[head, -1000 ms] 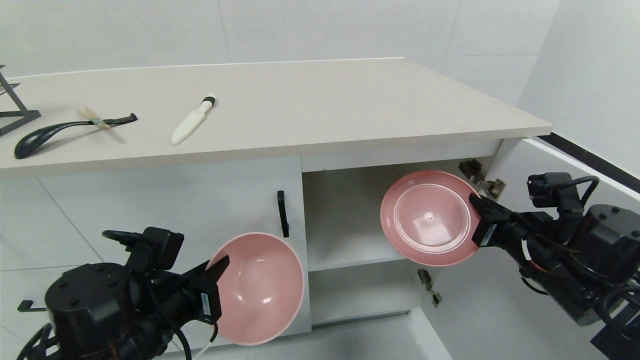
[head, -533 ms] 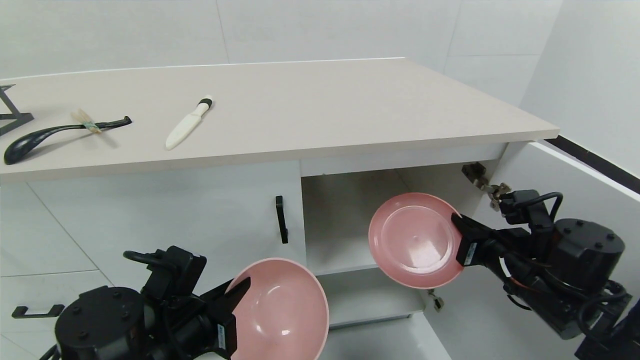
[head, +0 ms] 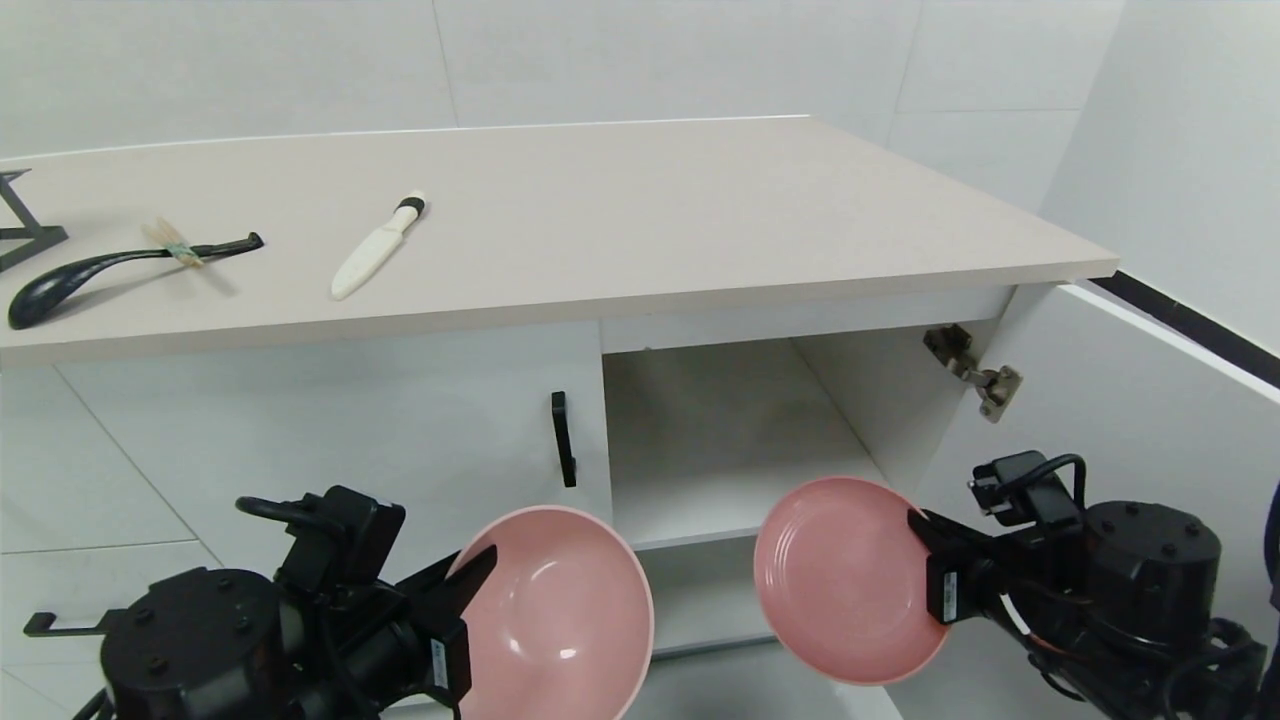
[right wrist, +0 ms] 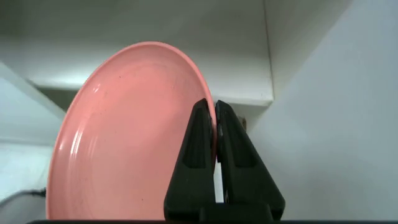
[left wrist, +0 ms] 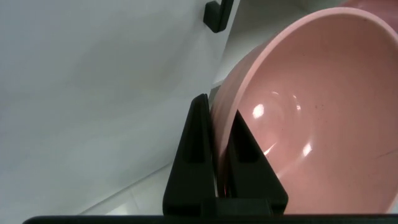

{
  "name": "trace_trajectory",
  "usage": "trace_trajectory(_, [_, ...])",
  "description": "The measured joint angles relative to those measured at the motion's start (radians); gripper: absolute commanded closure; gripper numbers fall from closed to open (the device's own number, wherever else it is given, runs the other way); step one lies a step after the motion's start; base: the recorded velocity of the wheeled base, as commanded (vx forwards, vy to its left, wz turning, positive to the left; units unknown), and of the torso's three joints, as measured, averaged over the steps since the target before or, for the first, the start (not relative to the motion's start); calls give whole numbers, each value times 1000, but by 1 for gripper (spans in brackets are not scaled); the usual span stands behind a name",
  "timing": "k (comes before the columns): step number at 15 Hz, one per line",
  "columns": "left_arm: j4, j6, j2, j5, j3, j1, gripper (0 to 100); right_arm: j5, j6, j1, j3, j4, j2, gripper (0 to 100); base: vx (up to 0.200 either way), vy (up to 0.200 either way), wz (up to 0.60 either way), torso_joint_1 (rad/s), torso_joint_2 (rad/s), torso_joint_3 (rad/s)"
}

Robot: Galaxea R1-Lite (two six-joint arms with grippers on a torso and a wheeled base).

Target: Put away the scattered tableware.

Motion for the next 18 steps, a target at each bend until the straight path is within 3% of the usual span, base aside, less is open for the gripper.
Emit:
trace_trajectory(4, [-26,0,-1,0,0,9,100,-2,14,-9,27,0,-1,100,0,0,0,0,0,0])
trace_trajectory(7, [-61,0,-2,1,0,11,100,-2,236,20,-92,0,21,100,0,0,0,0,0,0])
trace_trajectory(9, [-63,-1,0,1,0,11,100,-1,306,31,-176,0,80,100,0,0,0,0,0,0])
trace_trajectory(18, [-81,-3,5,1,0,11,100,2,329,11,-493,1,328,100,0,0,0,0,0,0])
